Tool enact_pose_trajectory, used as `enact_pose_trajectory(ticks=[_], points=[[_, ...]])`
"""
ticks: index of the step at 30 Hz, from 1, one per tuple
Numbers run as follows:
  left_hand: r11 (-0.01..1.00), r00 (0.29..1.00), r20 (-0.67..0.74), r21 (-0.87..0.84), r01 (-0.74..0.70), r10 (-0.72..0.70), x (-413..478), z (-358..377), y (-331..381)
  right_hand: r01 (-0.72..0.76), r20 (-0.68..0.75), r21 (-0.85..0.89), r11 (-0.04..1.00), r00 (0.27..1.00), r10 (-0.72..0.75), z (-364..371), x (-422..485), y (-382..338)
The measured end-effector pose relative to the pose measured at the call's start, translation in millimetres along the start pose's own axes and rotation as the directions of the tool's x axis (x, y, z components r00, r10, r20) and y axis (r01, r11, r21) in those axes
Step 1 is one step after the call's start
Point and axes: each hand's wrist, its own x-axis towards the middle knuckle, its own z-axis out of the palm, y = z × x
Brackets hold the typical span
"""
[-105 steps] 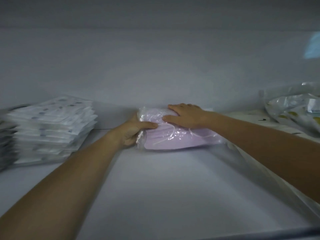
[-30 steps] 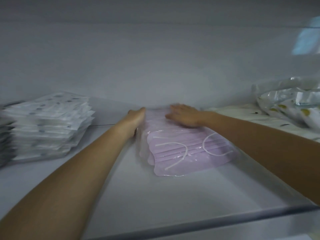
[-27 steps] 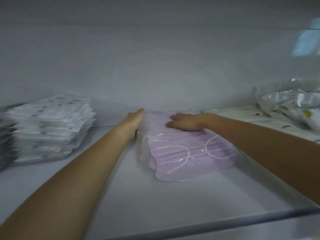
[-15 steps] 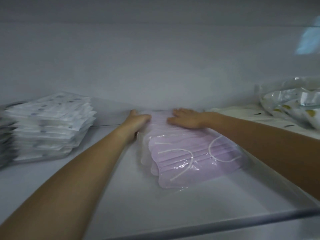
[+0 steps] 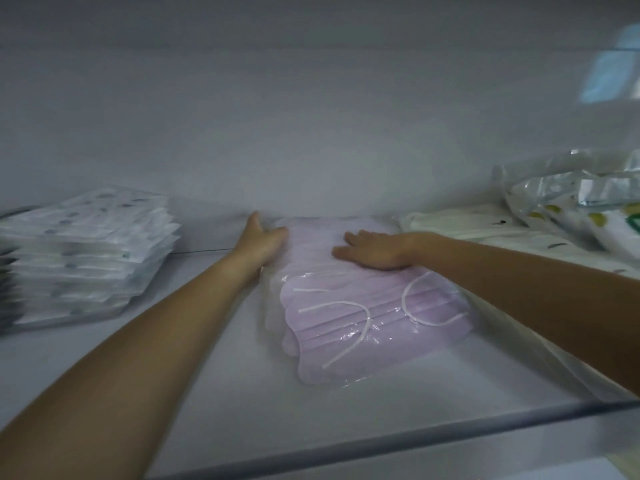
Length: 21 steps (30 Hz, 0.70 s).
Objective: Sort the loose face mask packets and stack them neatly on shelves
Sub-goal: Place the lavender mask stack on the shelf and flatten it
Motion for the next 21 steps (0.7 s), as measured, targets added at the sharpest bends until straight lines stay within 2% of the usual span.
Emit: enact_pose_trajectory(ticks=[2,5,8,11,13,15,16,19,20,21], points=[[0.999,0.999,0.016,0.045,0.029,-0.03,-3.7,-5.4,6.6,-0.003,0.039,-0.01,1.0,0.999,0.003,1.8,-6.0,1.4],[0.967,0.994,0.054,0.24,0.083,-0.098,-5.3,-11.4,22.3,0.028,-0.02,-0.062,0.998,0.999,-0.029,-7.2,-9.2,0.6],[0.943,0.988,0.104,0.322,0.079,-0.118,-18.0,-8.5,44.0,0.053,0.037,-0.102,0.993,0.998,-0.05,1.1,-18.7,-3.9],[0.934,0.972,0.233,0.346,-0.095,0.013,-45.3,-4.9,55.8,0.045,-0.017,0.005,0.999,0.999,-0.045,-3.8,-32.4,-7.4],[0.907,0.907,0.409,0.339,-0.251,0.099,-73.6,-0.4,64.1,0.071,-0.054,0.039,0.997,0.996,-0.069,-6.1,-43.9,-12.0],[0.808,0.831,0.548,0.447,-0.383,0.091,-97.0,2.6,64.1,0.088,-0.028,-0.011,0.996,0.996,-0.088,3.0,-58.0,-16.7],[0.728,0.819,0.569,0.532,-0.431,0.069,-104.8,3.0,60.5,0.075,-0.022,-0.038,0.996,0.997,-0.076,8.5,-65.0,-17.6],[0.404,0.862,0.506,0.788,-0.465,0.006,-118.6,-1.4,50.4,0.037,-0.114,0.008,0.999,0.993,-0.036,8.2,-83.9,-19.2],[0.361,0.882,0.471,0.824,-0.437,-0.008,-120.2,-3.5,45.9,0.044,-0.121,0.017,0.999,0.992,-0.042,6.6,-91.4,-19.9],[0.361,0.892,0.451,0.835,-0.416,-0.016,-122.7,-5.9,42.4,0.051,-0.094,0.016,0.999,0.994,-0.049,5.7,-99.1,-20.6]])
